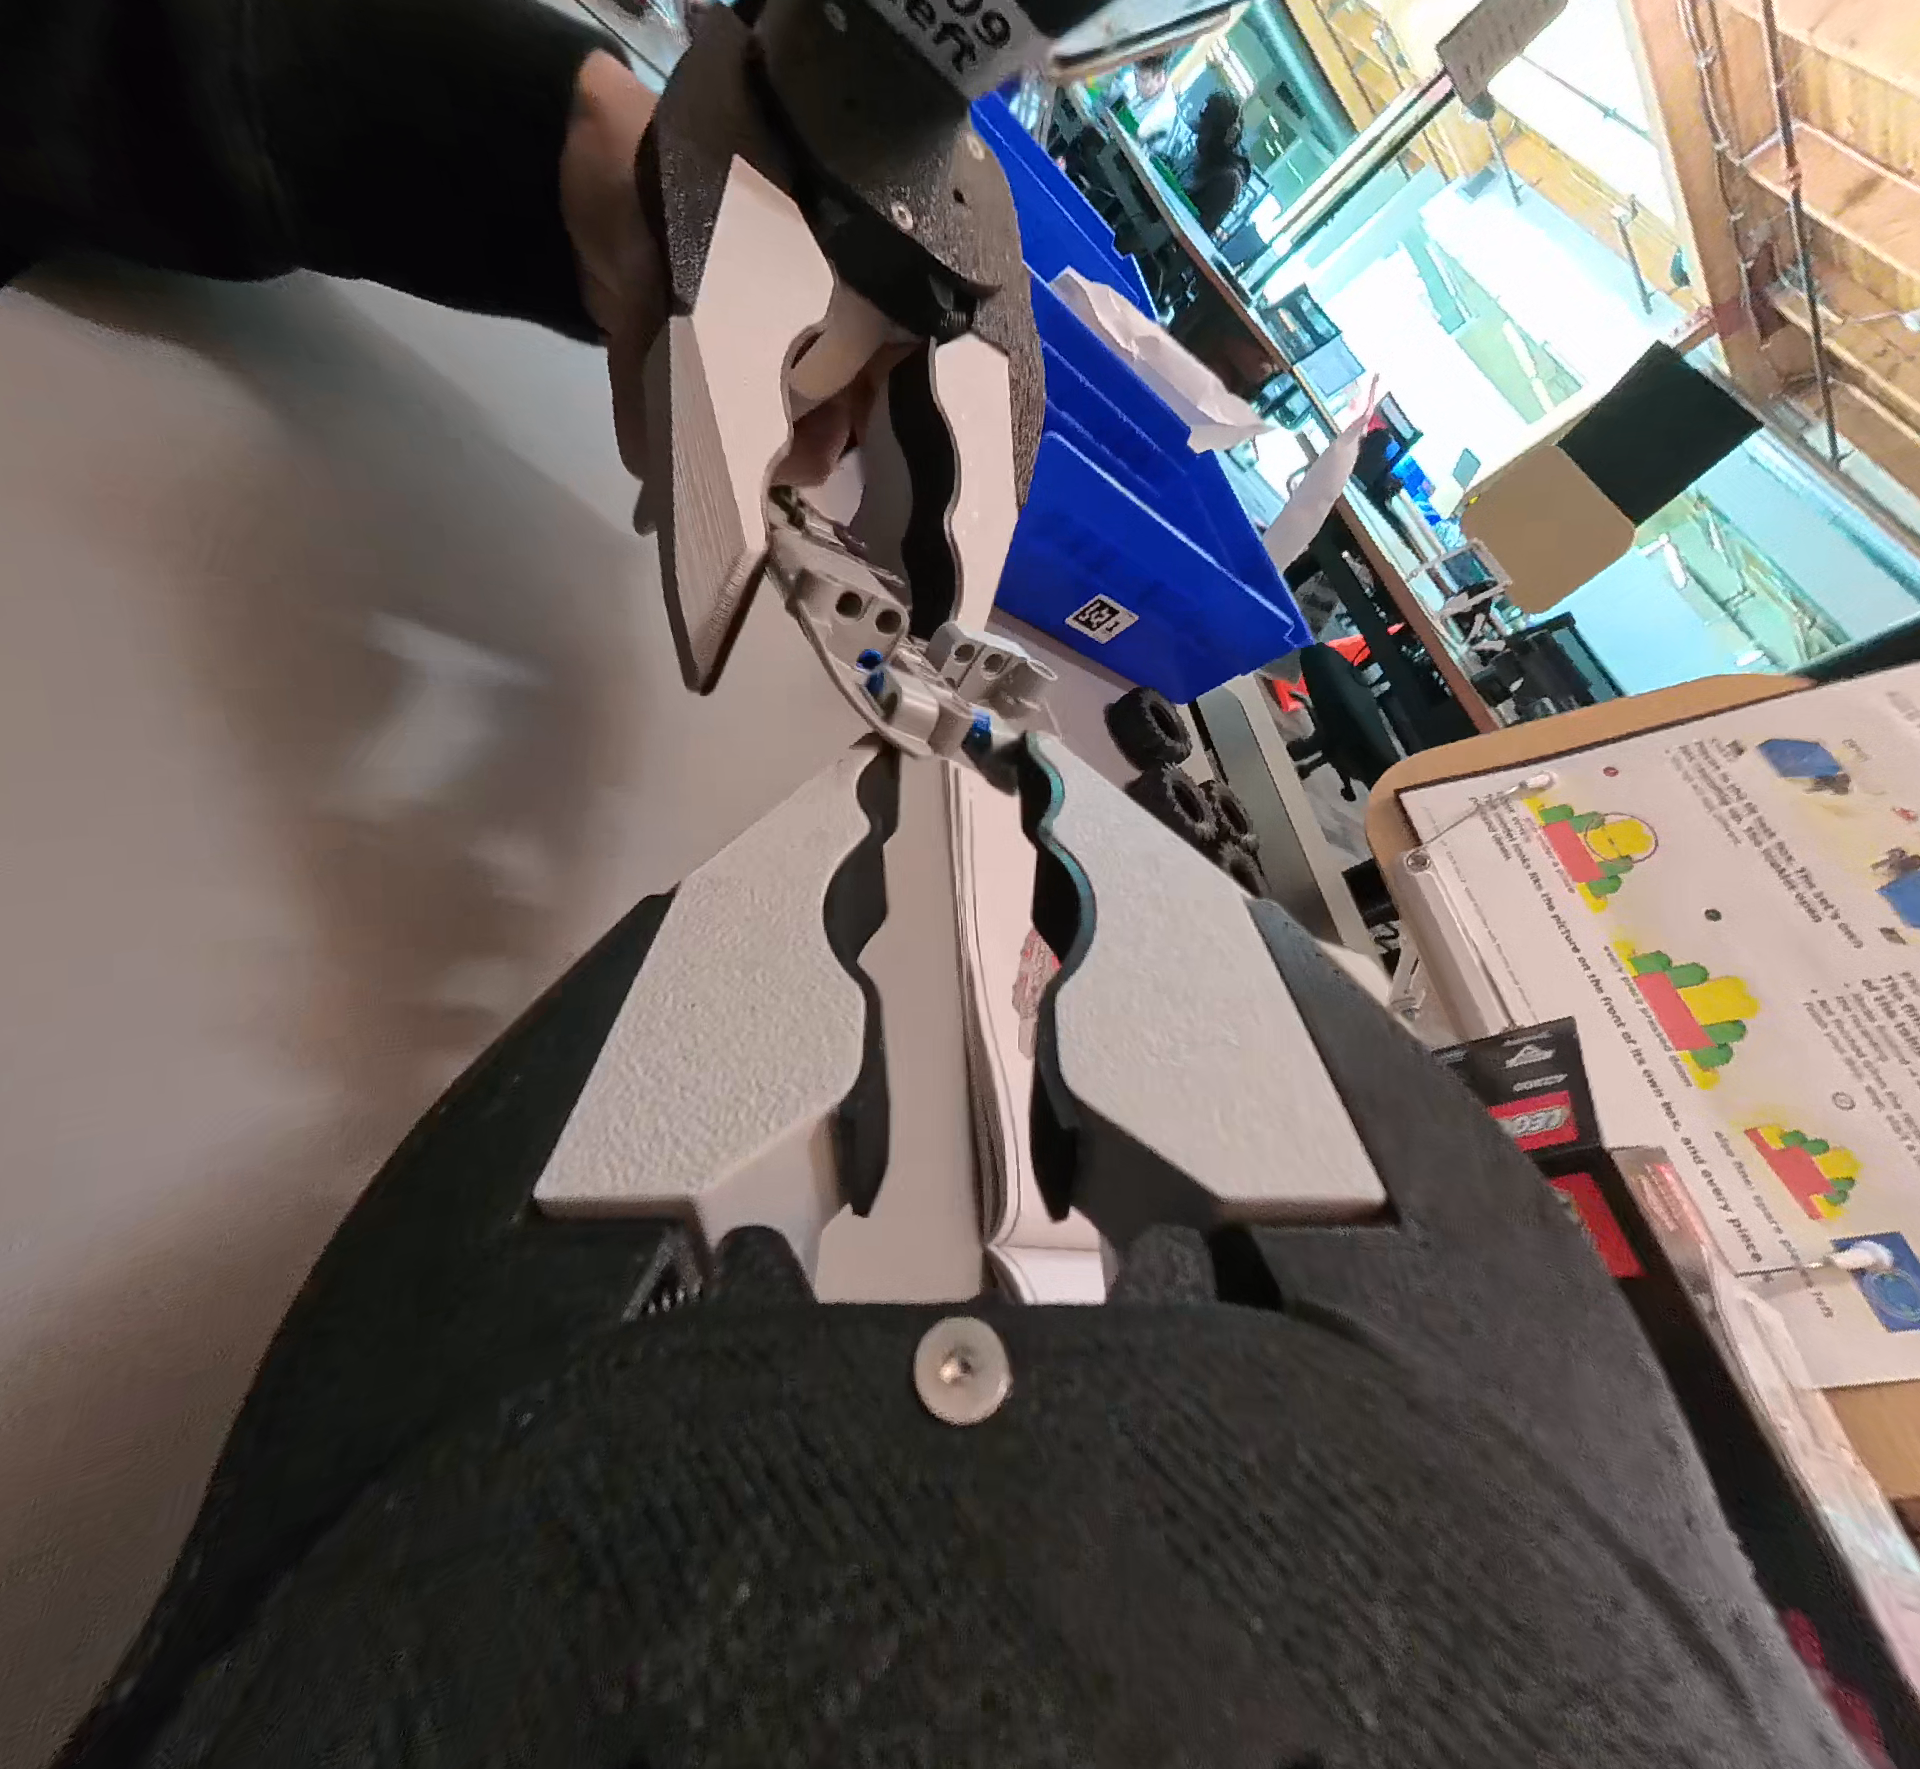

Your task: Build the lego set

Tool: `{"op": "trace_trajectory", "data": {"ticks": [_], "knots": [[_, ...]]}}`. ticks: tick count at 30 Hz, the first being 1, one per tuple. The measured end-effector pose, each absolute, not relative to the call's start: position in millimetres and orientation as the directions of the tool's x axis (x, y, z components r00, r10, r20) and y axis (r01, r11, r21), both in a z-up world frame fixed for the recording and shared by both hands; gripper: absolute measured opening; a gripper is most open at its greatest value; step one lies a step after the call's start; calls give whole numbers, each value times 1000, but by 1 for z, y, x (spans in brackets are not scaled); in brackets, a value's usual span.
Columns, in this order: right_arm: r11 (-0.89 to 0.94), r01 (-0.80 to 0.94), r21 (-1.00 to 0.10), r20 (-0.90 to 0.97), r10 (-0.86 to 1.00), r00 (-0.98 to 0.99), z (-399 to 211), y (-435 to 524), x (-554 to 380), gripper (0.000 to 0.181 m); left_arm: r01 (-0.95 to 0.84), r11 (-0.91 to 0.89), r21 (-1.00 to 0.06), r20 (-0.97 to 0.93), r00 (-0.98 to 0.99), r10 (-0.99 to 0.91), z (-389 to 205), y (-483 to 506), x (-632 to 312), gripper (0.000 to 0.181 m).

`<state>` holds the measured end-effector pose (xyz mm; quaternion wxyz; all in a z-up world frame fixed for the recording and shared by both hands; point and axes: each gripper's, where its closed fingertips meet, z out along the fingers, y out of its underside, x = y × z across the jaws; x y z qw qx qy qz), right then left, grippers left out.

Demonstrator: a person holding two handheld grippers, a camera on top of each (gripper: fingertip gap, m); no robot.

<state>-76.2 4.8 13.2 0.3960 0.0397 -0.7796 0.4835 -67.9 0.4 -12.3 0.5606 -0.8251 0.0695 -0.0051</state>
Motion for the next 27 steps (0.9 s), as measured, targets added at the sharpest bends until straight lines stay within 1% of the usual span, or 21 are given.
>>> {"op": "trace_trajectory", "data": {"ticks": [1,3,5,6,7,8,10,11,12,13,14,16,19,21,23,26,27], "knots": [[517,-420,-746,627,331,-705,11,5,-77,40,-123,-374,-919,-99,992,-83,-13,0,-75,46],[434,-320,-842,493,380,-782,12,6,-79,48,-165,-388,-907,-179,984,2,-11,-3,-89,46],[272,-167,-948,281,464,-840,21,9,-86,49,-213,-377,-901,-257,964,71,-3,-3,-99,46],[167,-62,-984,141,517,-844,25,11,-93,48,-234,-360,-903,-289,951,107,2,-2,-103,46],[51,32,-998,-1,526,-851,28,9,-97,51,-253,-340,-906,-319,935,153,9,-1,-107,46],[-73,113,-991,-135,498,-857,32,6,-97,52,-278,-328,-903,-349,919,184,14,1,-109,46],[-274,260,-926,-358,421,-833,35,2,-101,55,-351,-320,-880,-436,864,252,23,1,-114,46],[-352,300,-887,-425,364,-829,39,1,-100,52,-386,-329,-862,-477,836,270,25,2,-115,46],[-423,318,-849,-466,315,-827,44,2,-100,41,-417,-343,-842,-517,806,289,26,3,-116,46],[-486,316,-815,-486,276,-829,50,4,-99,31,-444,-362,-820,-554,775,305,27,4,-117,46],[-533,306,-789,-494,253,-832,56,7,-98,25,-468,-378,-799,-585,752,303,25,7,-116,46],[-559,272,-783,-486,279,-828,57,11,-99,13,-503,-386,-774,-622,719,311,25,13,-113,46],[-536,186,-823,-428,371,-824,55,15,-101,7,-556,-397,-730,-680,647,344,28,17,-113,46],[-507,139,-851,-378,405,-833,55,15,-100,6,-585,-406,-702,-710,624,327,27,17,-112,46],[-468,125,-875,-337,403,-851,55,15,-98,6,-592,-378,-712,-697,662,277,24,17,-107,47],[-377,87,-922,-241,385,-891,54,17,-93,5,-551,-283,-785,-603,785,143,25,15,-87,54],[-337,68,-939,-201,377,-904,52,18,-90,5,-527,-262,-809,-565,820,96,26,11,-81,50]]}}
